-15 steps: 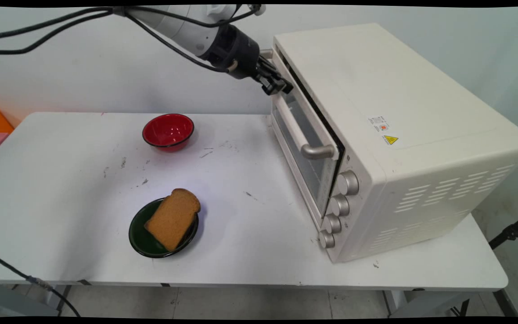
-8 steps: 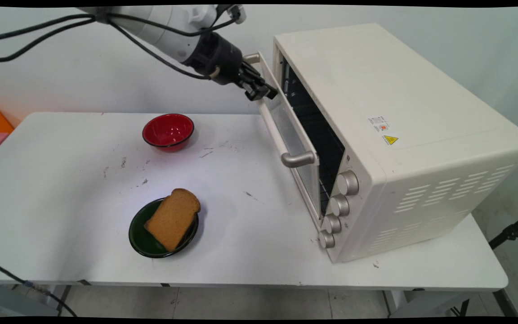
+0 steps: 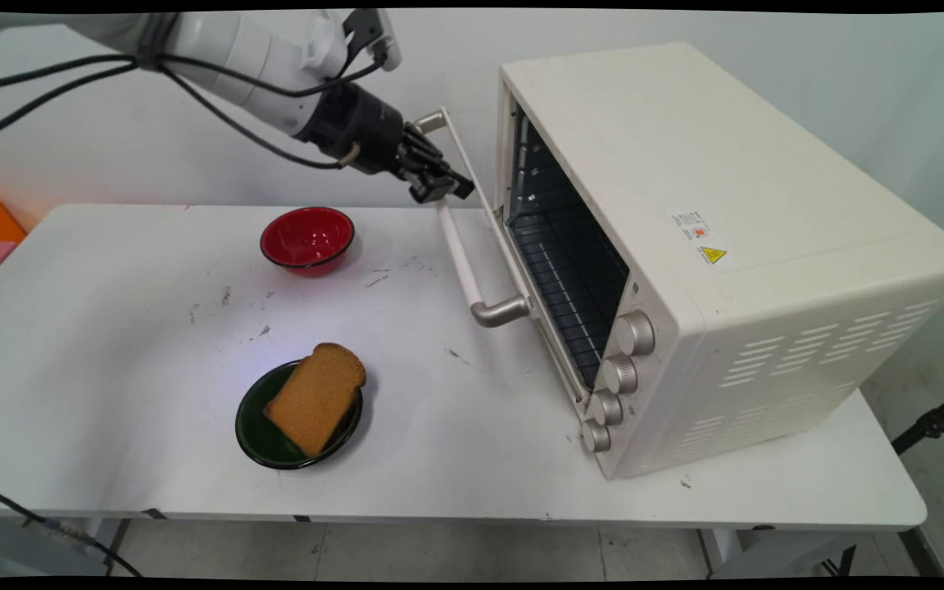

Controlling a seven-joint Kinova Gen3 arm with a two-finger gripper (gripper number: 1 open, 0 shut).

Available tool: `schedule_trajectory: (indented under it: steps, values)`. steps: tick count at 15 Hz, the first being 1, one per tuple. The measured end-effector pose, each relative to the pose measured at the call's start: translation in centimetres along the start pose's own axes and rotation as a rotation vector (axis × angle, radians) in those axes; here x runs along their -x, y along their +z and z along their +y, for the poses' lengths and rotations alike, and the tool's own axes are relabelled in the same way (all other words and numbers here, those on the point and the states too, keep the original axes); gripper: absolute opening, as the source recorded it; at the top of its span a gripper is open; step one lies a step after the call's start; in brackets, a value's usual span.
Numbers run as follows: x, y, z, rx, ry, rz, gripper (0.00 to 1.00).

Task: Open the oven

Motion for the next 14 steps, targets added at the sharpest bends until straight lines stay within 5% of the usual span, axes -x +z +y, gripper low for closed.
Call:
schedule_trajectory:
  steps: [14]
  values:
    - [9.1,0.1,-1.8,0.012,0.0,0.01,0.0]
